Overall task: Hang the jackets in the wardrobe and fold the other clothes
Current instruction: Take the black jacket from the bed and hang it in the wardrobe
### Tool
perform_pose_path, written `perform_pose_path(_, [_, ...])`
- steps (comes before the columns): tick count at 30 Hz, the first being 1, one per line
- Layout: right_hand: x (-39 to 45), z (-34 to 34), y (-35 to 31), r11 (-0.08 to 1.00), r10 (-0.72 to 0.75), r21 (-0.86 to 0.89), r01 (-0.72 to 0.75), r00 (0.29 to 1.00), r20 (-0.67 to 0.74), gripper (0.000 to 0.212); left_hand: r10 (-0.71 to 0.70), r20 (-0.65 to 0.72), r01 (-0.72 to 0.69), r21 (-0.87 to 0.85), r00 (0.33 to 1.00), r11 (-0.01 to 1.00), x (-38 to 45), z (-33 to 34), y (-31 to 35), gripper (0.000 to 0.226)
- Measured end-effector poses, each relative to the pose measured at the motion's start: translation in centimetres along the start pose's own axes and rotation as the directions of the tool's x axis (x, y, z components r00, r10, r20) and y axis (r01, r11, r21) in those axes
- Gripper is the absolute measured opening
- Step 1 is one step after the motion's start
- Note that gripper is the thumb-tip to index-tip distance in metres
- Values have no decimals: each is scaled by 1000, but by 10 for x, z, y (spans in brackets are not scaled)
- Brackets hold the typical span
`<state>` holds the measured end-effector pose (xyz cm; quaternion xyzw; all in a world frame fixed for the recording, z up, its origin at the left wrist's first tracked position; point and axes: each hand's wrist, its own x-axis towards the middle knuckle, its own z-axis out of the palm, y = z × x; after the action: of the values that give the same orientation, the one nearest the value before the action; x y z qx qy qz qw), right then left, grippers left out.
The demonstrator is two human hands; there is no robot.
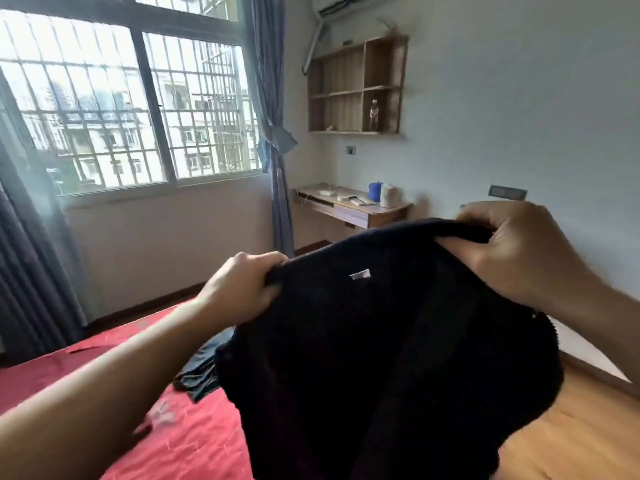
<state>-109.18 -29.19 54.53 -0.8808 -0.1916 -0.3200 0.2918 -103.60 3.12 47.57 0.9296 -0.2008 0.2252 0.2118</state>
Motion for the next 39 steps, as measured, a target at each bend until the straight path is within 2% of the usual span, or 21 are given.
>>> perform_pose_path(2, [-13, -26, 13, 990, 32, -138, -30, 999, 14, 25, 115, -14, -115, -12, 993, 993, 46, -21, 22, 24])
perform_pose_path(4, [-17, -51, 20, 936, 26, -350, -29, 1000, -14, 32, 137, -131, -141, -16, 982, 990, 101, -35, 47, 25])
perform_pose_path(6, [-16, -76, 25, 860, -8, -505, -71, 989, -151, 26, 132, -316, -155, -47, 939, 987, 143, -36, 75, 25])
perform_pose_path(7, [-17, -89, 27, 815, -27, -568, -114, 972, -234, 23, 168, -368, -200, -51, 915, 978, 154, -30, 87, 25])
perform_pose_path(8, [-21, -100, 30, 762, -31, -628, -157, 960, -277, 24, 239, -348, -265, -29, 907, 964, 161, -21, 97, 24])
perform_pose_path(9, [-28, -108, 33, 681, 9, -707, -189, 968, -250, 28, 338, -256, -342, 29, 906, 939, 163, -9, 104, 22])
perform_pose_path(11, [-47, -114, 41, 529, 245, -821, -215, 965, -95, 34, 474, -1, -469, 141, 880, 872, 163, 17, 113, 20])
perform_pose_path(12, [-57, -116, 46, 489, 374, -837, -246, 926, -54, 33, 498, 74, -504, 144, 864, 852, 165, 29, 116, 19])
perform_pose_path(14, [-73, -122, 50, 496, 493, -778, -385, 863, -113, 32, 510, 116, -517, 39, 852, 855, 168, 49, 134, 15])
perform_pose_path(16, [-81, -134, 50, 547, 524, -621, -562, 808, -270, 27, 467, 162, -436, -193, 869, 879, 173, 66, 161, 8])
perform_pose_path(17, [-84, -142, 49, 547, 563, -542, -639, 759, -327, 24, 451, 228, -372, -318, 863, 872, 177, 73, 176, 10])
perform_pose_path(18, [-87, -152, 47, 524, 624, -464, -714, 693, -361, 24, 448, 317, -294, -431, 836, 853, 181, 77, 192, 18])
perform_pose_path(20, [-98, -177, 40, 458, 725, -327, -827, 560, -400, 26, 496, 453, -171, -586, 741, 792, 185, 79, 224, 47])
perform_pose_path(22, [-113, -205, 30, 412, 752, -239, -879, 476, -455, 26, 576, 498, -86, -704, 648, 705, 185, 79, 260, 64])
perform_pose_path(24, [-131, -234, 18, 380, 741, -181, -907, 415, -528, 24, 652, 486, -41, -783, 582, 621, 180, 79, 300, 59])
perform_pose_path(26, [-149, -259, 4, 353, 727, -124, -927, 355, -587, 25, 701, 465, -2, -833, 541, 554, 172, 81, 342, 51])
perform_pose_path(28, [-168, -280, -9, 322, 726, -77, -944, 298, -620, 29, 725, 443, 28, -862, 528, 506, 161, 86, 386, 46])
perform_pose_path(30, [-187, -300, -20, 305, 722, -57, -951, 269, -638, 28, 735, 401, 33, -887, 547, 460, 149, 91, 427, 46])
perform_pose_path(34, [-225, -337, -31, 317, 691, -45, -947, 264, -673, 30, 740, 332, 23, -919, 585, 394, 125, 103, 501, 47])
perform_pose_path(39, [-273, -376, -36, 337, 616, -38, -941, 251, -747, 43, 781, 267, 13, -949, 564, 315, 100, 114, 589, 52])
